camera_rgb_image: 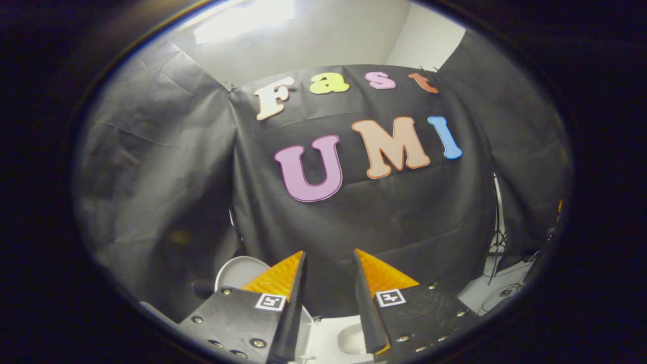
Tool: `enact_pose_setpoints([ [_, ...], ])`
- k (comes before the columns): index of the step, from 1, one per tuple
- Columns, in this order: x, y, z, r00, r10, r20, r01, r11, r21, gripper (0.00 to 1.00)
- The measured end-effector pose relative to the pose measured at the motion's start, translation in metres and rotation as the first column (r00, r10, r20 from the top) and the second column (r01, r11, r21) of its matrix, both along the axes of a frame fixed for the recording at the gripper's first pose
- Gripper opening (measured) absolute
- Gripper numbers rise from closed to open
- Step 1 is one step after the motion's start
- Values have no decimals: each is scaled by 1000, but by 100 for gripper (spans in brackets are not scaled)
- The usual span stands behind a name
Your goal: Open the toilet lid.
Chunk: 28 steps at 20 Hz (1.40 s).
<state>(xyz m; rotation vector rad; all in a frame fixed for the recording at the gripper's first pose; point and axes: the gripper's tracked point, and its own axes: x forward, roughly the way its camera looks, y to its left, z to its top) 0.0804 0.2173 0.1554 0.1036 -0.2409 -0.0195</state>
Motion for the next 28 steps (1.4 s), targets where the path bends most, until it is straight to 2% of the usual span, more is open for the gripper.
enact_pose_setpoints([
  [3,-4,-12,0,1000,-7,2,7,1000,-12,57],
  [7,-11,-31,-8,999,-32,-2,32,999,-14,95],
  [12,-17,-50,-30,997,-68,-44,66,997,-46,99],
  [28,-24,-72,-83,993,-75,-91,66,993,-102,99],
])
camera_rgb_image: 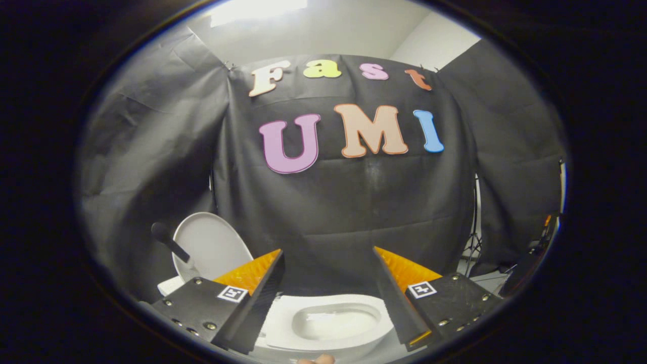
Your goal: Open the toilet lid.
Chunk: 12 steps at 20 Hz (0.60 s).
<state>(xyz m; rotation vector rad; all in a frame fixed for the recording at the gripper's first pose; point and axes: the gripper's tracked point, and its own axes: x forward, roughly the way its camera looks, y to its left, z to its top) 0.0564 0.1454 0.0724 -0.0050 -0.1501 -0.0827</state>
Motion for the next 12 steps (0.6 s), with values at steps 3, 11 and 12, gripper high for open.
enact_pose_setpoints([
  [3,1,0,-12,1000,4,-23,-4,1000,-10,99],
  [11,3,-3,-31,999,9,-44,-8,1000,11,99],
  [12,3,-4,-34,999,8,-47,-8,1000,16,99],
])
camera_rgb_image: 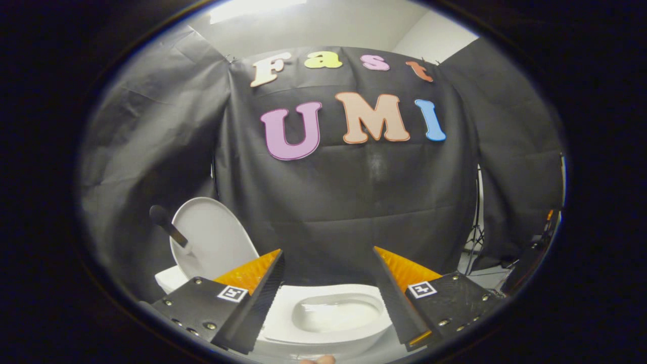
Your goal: Open the toilet lid.
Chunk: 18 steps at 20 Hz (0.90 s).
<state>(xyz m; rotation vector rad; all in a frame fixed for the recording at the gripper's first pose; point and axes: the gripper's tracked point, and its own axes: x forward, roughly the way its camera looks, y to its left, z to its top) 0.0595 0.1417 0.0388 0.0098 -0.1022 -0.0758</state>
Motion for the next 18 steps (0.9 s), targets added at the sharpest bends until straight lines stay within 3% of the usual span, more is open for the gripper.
enact_pose_setpoints([
  [18,-3,-16,-14,999,-31,-10,32,998,57,99],
])
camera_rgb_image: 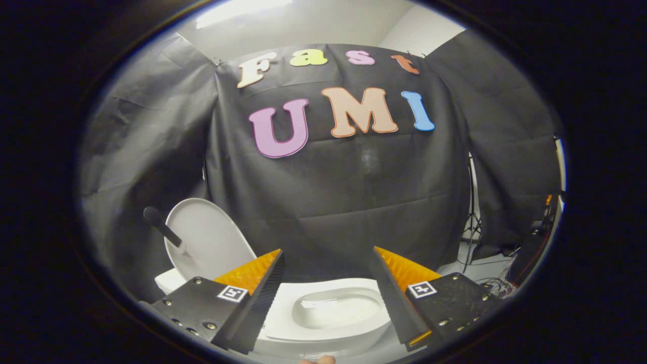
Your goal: Open the toilet lid.
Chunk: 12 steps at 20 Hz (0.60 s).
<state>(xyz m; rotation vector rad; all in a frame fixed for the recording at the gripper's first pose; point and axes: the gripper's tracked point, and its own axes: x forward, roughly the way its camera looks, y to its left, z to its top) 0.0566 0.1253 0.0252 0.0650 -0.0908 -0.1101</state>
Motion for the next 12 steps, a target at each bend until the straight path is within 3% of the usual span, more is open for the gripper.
enact_pose_setpoints([
  [12,0,-6,-4,1000,-5,-4,6,1000,23,99],
])
